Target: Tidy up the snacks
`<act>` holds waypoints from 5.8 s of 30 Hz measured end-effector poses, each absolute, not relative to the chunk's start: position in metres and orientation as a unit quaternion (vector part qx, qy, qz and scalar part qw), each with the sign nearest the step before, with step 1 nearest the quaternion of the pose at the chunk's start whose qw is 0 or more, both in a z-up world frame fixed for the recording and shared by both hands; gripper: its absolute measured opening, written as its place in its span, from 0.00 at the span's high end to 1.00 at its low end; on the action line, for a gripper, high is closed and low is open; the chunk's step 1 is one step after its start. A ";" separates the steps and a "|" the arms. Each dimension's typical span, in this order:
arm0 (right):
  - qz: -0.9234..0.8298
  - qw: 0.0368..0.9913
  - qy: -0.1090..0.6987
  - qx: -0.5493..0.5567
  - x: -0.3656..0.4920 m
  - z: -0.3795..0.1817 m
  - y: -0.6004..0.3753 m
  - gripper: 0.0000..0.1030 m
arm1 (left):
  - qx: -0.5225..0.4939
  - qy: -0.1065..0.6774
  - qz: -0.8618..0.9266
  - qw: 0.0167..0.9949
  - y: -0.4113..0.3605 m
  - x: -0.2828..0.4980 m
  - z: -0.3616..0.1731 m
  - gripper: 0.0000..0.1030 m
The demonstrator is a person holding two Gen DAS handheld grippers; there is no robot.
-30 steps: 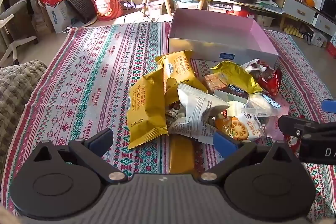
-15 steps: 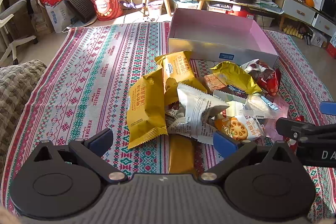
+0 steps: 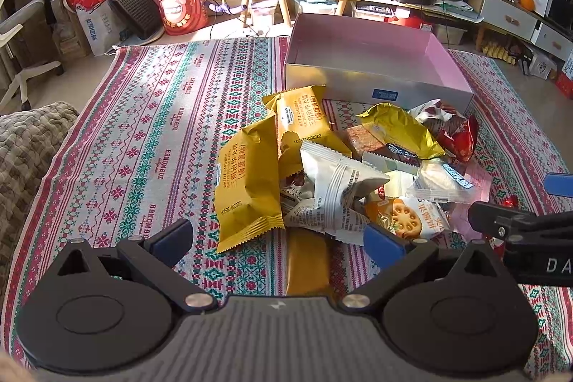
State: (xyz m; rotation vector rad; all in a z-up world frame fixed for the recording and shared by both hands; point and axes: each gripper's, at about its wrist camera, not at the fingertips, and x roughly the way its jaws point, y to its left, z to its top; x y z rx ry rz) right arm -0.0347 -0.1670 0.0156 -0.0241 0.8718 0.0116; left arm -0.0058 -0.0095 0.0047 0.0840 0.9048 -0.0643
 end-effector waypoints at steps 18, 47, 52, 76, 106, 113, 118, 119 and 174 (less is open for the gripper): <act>0.008 0.906 0.424 -0.007 -0.035 0.013 -0.166 0.00 | 0.040 0.437 -0.031 0.898 -0.010 -0.006 0.005 0.00; 0.013 0.890 0.451 0.063 0.004 0.042 -0.212 0.01 | 0.030 0.504 -0.073 0.860 0.025 0.049 0.022 0.00; 0.043 0.878 0.462 0.116 0.008 0.053 -0.224 0.01 | 0.012 0.516 -0.087 0.852 0.032 0.061 0.028 0.00; 0.086 0.840 0.524 0.113 0.077 -0.016 -0.216 0.28 | -0.098 0.584 -0.100 0.800 0.064 0.114 -0.031 0.32; 0.077 0.842 0.524 0.099 0.068 -0.004 -0.214 0.63 | -0.118 0.557 -0.104 0.816 0.074 0.091 -0.006 0.55; 0.075 0.853 0.504 0.110 0.063 0.012 -0.222 0.63 | -0.120 0.539 -0.107 0.827 0.072 0.093 0.007 0.55; 0.070 0.861 0.489 0.122 0.064 0.023 -0.227 0.63 | -0.129 0.520 -0.106 0.838 0.071 0.099 0.021 0.55; 0.069 0.862 0.486 0.126 0.064 0.025 -0.229 0.63 | -0.131 0.516 -0.105 0.840 0.070 0.101 0.024 0.55; 0.035 0.871 0.472 0.131 0.139 -0.012 -0.230 0.62 | 0.019 0.456 -0.111 0.883 -0.045 0.195 -0.017 0.55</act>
